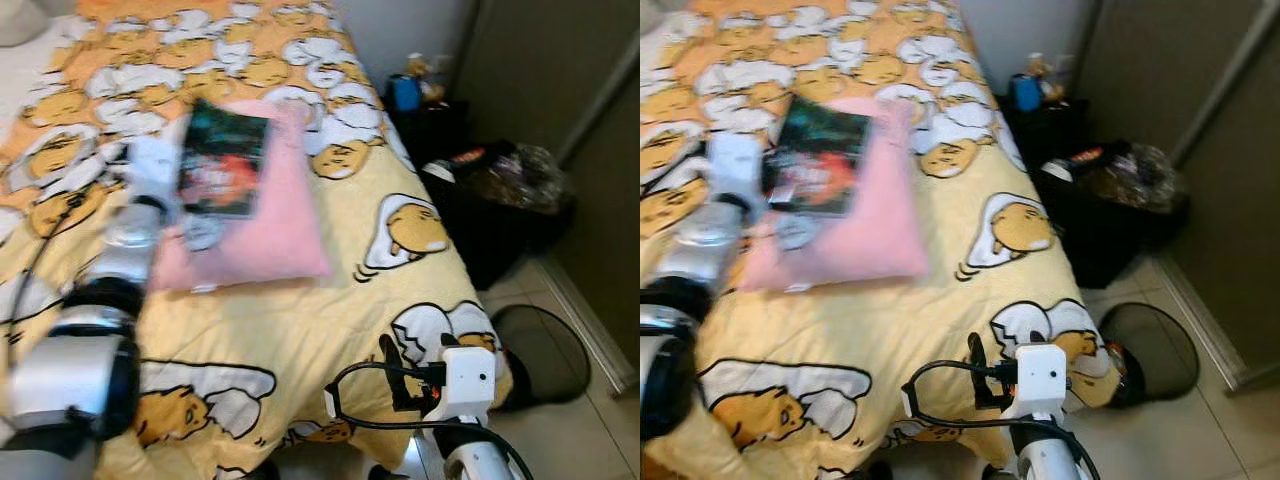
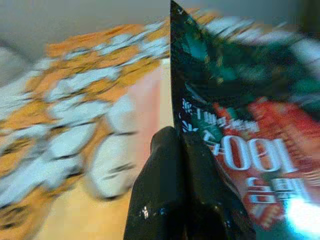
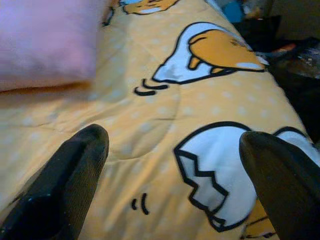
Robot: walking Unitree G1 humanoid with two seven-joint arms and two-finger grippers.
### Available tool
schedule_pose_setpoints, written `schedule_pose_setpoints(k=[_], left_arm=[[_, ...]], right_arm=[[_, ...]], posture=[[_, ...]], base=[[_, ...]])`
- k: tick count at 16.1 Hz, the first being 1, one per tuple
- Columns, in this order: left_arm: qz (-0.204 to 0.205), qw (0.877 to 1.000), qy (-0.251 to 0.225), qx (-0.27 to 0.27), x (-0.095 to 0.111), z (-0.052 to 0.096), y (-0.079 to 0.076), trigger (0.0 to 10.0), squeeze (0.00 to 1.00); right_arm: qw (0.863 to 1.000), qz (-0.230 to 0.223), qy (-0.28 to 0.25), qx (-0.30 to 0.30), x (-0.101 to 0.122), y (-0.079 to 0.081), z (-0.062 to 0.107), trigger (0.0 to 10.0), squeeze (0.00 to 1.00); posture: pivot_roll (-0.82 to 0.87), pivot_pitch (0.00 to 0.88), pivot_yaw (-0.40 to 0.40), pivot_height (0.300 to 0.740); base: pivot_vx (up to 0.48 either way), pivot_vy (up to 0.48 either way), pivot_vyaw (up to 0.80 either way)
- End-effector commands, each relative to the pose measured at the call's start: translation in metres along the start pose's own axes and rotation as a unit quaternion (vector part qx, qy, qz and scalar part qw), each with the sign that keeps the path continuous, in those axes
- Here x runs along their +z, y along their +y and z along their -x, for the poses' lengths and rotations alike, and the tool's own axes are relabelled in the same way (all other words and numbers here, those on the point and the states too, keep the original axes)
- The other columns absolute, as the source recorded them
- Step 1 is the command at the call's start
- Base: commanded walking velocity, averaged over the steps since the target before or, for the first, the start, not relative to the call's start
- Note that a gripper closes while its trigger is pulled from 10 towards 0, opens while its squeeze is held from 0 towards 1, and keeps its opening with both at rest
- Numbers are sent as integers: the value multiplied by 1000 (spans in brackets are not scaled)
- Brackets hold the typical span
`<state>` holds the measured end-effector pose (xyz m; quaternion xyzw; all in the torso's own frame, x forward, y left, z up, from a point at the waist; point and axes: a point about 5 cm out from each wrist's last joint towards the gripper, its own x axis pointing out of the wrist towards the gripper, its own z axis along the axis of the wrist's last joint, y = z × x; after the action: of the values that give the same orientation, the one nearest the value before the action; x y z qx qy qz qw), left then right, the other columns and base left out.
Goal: Clean up the room
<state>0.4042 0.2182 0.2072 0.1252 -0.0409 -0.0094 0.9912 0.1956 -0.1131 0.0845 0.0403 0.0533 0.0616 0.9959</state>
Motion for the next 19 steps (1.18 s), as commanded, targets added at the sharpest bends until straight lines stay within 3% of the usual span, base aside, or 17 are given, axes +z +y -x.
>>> schedule_pose_setpoints(k=[1, 4, 6, 12, 16, 19], left_arm=[[25, 999, -12, -44, -3, 1, -18, 0, 0], [73, 994, -44, -75, 2, 1, -46, 0, 0], [41, 995, -84, -46, 16, -1, -39, 0, 0], [46, 982, -180, -20, 61, -5, -24, 0, 0], [58, 971, -219, -71, 76, -2, -49, 0, 0], [61, 970, -220, -84, 76, 0, -57, 0, 0]], right_arm=[[1000, -1, 11, -3, -6, -3, 3, 10000, 0], [1000, 1, 9, -4, -6, -4, 0, 10000, 0], [1000, 1, 7, -6, -6, -5, 0, 10000, 0], [1000, 4, 1, -10, -5, -9, -4, 10000, 0], [1000, 3, -23, -16, 3, -15, -24, 10000, 0], [999, 3, -29, -16, 5, -16, -29, 10000, 0]], posture=[[-143, 181, 31, 740], [-150, 176, 36, 740], [-153, 172, 38, 740], [-147, 152, 40, 740], [-115, 78, 44, 740], [-115, 78, 44, 740]], base=[[0, 0, 0], [0, 0, 0], [0, 0, 0], [0, 0, 0], [0, 0, 0], [0, 0, 0]])
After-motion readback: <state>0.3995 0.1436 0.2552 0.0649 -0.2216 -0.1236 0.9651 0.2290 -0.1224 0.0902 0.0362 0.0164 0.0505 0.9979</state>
